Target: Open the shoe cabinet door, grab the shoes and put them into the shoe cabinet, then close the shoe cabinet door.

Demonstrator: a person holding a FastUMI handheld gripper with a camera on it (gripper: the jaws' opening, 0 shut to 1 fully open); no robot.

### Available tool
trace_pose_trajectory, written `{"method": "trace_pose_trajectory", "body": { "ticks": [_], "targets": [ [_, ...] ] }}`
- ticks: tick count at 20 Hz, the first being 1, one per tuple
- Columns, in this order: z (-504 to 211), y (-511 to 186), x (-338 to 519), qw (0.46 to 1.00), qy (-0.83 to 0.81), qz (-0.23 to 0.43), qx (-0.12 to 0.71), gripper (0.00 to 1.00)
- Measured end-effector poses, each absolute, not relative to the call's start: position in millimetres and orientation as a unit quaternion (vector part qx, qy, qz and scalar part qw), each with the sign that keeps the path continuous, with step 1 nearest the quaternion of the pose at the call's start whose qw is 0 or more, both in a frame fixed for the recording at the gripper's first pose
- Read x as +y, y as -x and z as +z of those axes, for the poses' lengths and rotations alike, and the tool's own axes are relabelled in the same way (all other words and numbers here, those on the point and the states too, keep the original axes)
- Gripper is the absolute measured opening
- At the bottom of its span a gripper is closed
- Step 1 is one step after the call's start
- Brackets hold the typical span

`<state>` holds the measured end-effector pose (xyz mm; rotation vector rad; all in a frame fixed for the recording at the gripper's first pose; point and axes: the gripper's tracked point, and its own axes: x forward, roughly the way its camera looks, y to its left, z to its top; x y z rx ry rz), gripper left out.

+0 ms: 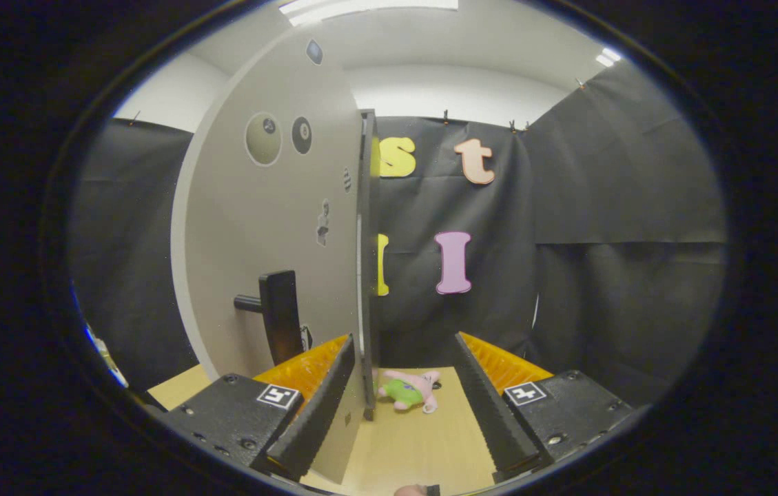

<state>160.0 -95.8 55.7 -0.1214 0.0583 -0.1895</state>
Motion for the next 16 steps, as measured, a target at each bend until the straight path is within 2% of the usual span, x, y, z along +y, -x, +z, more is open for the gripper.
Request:
{"method": "trace_pose_trajectory", "body": {
  "ticks": [16],
  "targets": [
    [43.0,-193.4,12.4,0.995,0.059,-0.082,0.012,0.94]
  ]
}}
